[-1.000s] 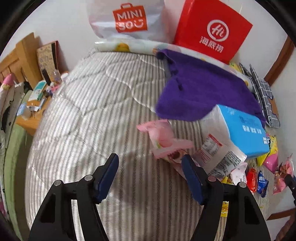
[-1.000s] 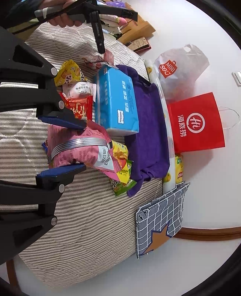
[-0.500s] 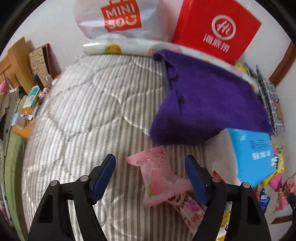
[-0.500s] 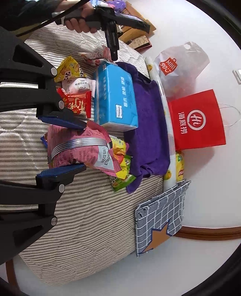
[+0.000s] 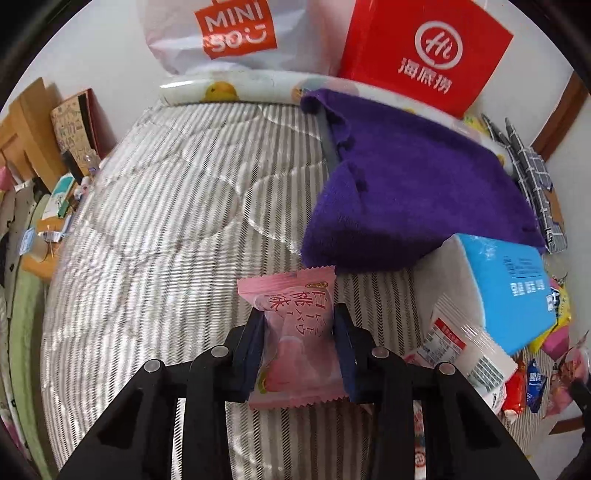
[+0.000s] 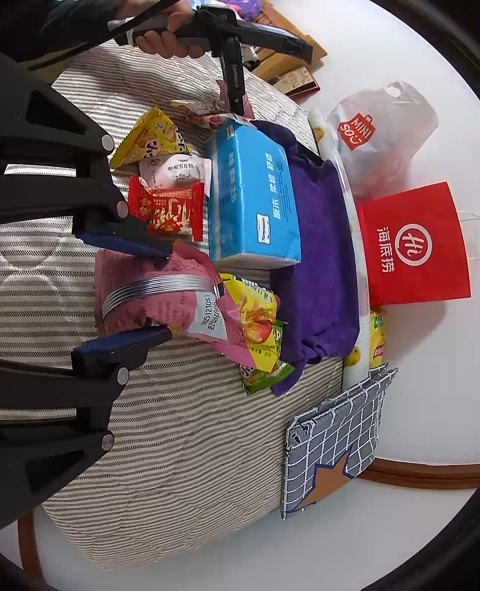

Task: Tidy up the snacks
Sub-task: 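Carry the pink candy and pink-and-silver bag with both tools over the purple towel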

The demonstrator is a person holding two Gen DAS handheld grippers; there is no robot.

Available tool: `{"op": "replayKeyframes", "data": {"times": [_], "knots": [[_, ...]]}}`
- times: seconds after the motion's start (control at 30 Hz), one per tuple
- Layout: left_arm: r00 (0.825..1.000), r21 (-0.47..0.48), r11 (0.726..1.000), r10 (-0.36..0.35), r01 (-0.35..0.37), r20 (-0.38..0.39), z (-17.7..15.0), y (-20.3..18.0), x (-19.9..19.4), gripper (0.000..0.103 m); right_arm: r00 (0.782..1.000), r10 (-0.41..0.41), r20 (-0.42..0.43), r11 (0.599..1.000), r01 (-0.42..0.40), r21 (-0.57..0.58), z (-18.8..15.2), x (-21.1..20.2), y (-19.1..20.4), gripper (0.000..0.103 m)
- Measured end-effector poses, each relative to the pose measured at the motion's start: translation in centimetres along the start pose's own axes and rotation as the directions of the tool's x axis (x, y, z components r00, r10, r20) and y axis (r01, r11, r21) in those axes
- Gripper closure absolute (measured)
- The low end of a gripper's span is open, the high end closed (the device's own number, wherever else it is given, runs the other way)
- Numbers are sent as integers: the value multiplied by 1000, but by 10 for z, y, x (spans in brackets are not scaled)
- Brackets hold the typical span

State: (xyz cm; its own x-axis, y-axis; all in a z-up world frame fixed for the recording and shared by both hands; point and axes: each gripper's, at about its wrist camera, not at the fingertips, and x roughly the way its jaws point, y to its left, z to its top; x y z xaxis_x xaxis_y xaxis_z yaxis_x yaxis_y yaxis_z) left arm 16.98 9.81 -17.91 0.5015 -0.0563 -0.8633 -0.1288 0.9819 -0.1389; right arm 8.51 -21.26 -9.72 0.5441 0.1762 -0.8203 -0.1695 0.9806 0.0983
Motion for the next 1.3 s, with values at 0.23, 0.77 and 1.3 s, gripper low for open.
{"op": "replayKeyframes", "data": {"times": [0.23, 0.77, 1.3], "knots": [[999, 2, 1000, -13, 13, 33, -8, 2, -21, 67, 1000, 6, 12, 1000, -6, 0, -4, -5, 6, 67], [996, 22, 998, -59, 58, 61, -32, -18, -60, 67, 999, 37, 16, 998, -38, 51, -23, -13, -5, 67], [982, 103, 981, -174, 166, 71, -28, -76, -96, 67, 991, 35, 132, 999, -36, 8, 26, -48, -1, 67]]}}
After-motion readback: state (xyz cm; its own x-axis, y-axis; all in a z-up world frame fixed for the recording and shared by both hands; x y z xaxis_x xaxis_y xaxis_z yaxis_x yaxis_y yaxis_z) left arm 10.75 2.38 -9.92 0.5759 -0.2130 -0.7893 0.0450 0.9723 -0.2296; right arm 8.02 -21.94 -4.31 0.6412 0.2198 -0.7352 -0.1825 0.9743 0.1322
